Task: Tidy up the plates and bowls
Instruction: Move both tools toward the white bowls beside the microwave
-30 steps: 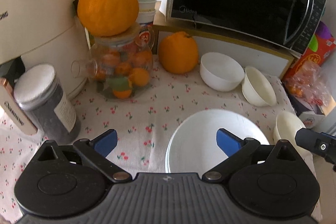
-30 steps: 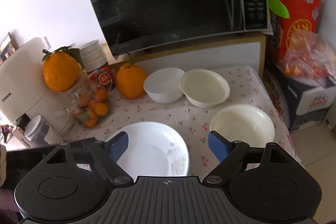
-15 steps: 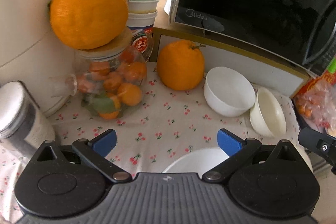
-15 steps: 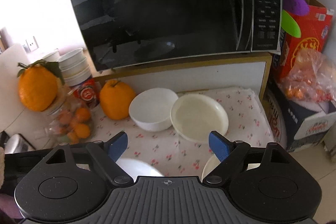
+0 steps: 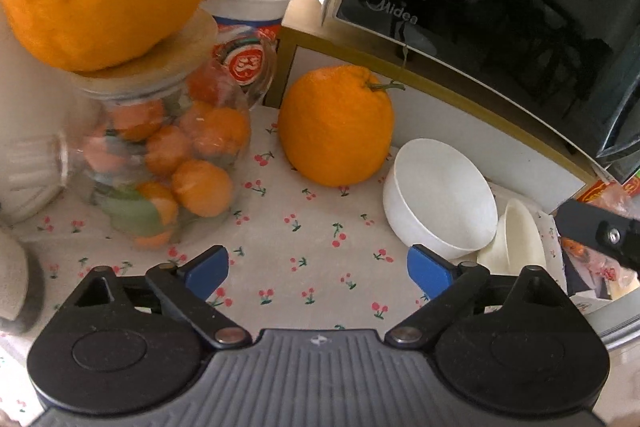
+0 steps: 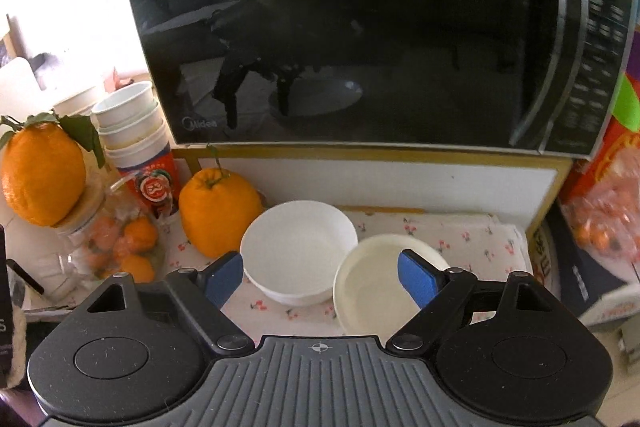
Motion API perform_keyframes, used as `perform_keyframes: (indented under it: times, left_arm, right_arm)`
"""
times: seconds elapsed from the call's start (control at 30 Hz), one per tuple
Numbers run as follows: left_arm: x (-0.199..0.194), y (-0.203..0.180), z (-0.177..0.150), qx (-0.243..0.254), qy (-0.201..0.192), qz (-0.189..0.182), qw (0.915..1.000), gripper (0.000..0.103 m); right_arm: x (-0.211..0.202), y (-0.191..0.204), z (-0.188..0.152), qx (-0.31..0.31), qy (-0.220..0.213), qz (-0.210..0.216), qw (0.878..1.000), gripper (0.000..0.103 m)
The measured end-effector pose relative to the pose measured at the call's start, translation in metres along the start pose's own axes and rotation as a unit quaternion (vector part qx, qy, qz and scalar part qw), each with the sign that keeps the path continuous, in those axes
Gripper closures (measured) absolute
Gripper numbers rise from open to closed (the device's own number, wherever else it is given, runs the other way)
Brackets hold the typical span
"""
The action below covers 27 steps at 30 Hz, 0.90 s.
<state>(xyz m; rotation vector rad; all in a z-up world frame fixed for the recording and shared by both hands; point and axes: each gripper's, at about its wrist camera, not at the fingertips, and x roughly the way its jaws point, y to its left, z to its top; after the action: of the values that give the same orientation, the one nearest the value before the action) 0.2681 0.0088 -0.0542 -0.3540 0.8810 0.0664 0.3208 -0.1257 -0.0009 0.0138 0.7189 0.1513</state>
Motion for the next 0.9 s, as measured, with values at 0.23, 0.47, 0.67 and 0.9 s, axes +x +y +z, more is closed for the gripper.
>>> perform_keyframes:
  times: [0.23,0.47,0.67,0.9]
  left_arm:
    - [0.014,0.007,0.002,-0.056,0.005,-0.041,0.9976,0.019]
    - [0.03,0.015,0.002,-0.106,0.001,-0.092,0.9901,0.04]
    - [0.042,0.011,-0.001,-0.123,-0.007,-0.117,0.9855,0.057]
    - [0.052,-0.011,-0.01,-0.115,-0.005,-0.16,0.9804,0.064]
  right_arm:
    - [0.03,-0.007,0.02,-0.02,0.017,0.019,0.999,0.017]
    - [0.061,-0.018,0.039,-0.018,0.031,0.037,0.999,0.019]
    - [0.084,-0.018,0.044,-0.031,0.044,0.05,0.997,0.026]
    - [0.106,-0.032,0.036,-0.004,0.065,0.044,0.997,0.061]
